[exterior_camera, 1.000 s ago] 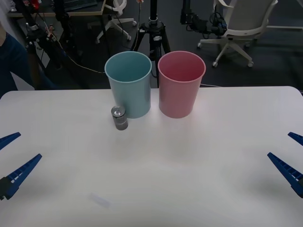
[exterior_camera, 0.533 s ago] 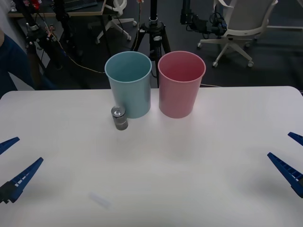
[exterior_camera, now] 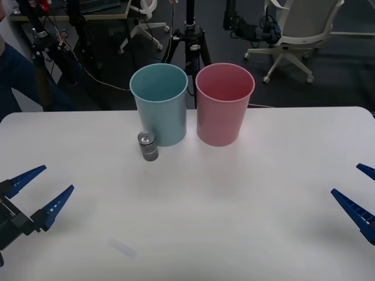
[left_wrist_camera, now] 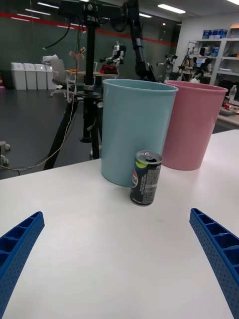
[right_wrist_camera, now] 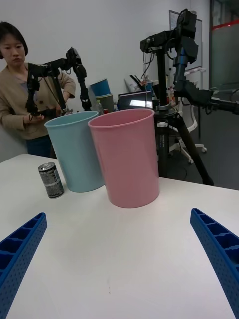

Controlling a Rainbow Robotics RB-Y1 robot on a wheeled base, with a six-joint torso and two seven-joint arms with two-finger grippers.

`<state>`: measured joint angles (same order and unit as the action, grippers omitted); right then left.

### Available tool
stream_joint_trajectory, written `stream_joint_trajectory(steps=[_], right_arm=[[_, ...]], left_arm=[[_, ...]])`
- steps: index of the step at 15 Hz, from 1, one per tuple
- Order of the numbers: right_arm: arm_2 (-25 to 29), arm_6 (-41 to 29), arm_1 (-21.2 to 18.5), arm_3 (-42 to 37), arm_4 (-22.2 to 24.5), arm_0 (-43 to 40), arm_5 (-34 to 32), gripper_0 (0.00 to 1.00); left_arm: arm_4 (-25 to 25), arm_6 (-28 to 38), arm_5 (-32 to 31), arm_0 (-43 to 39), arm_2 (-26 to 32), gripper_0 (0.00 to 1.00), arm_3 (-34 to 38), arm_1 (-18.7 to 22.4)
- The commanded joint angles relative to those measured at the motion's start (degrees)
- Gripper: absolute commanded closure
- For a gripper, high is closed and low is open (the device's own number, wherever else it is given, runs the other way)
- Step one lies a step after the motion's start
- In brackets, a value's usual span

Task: Grasp the object on the table and drop it into the matching bin: aluminum can to the light blue bin, PET bottle to the pink bin.

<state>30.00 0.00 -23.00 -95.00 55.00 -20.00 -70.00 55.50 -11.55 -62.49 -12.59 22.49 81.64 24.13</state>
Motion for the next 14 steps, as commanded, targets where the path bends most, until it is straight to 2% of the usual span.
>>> stream_joint_trajectory(steps=[1, 5, 8, 12, 14], right_arm=[[0.0, 0.0, 0.0, 0.0, 0.0, 0.0, 0.0, 0.00], [0.0, 0.0, 0.0, 0.0, 0.0, 0.0, 0.0, 0.00], [0.0, 0.0, 0.0, 0.0, 0.0, 0.0, 0.0, 0.00], [0.0, 0.0, 0.0, 0.0, 0.0, 0.0, 0.0, 0.00], [0.0, 0.0, 0.0, 0.0, 0.0, 0.0, 0.0, 0.00]], left_arm=[[1.5, -3.9, 0.2, 3.6, -1.5, 0.00, -4.3, -1.2], [5.5, -10.8, 0.6, 10.0, -4.4, 0.00, -10.6, -5.0], [10.0, -11.1, 4.0, 12.1, -5.4, 0.00, -11.0, -8.4], [10.3, -12.5, 10.5, 13.6, -8.8, 0.00, -11.1, -11.0], [9.8, -13.1, 11.6, 16.3, -9.7, 0.00, -14.6, -11.4]])
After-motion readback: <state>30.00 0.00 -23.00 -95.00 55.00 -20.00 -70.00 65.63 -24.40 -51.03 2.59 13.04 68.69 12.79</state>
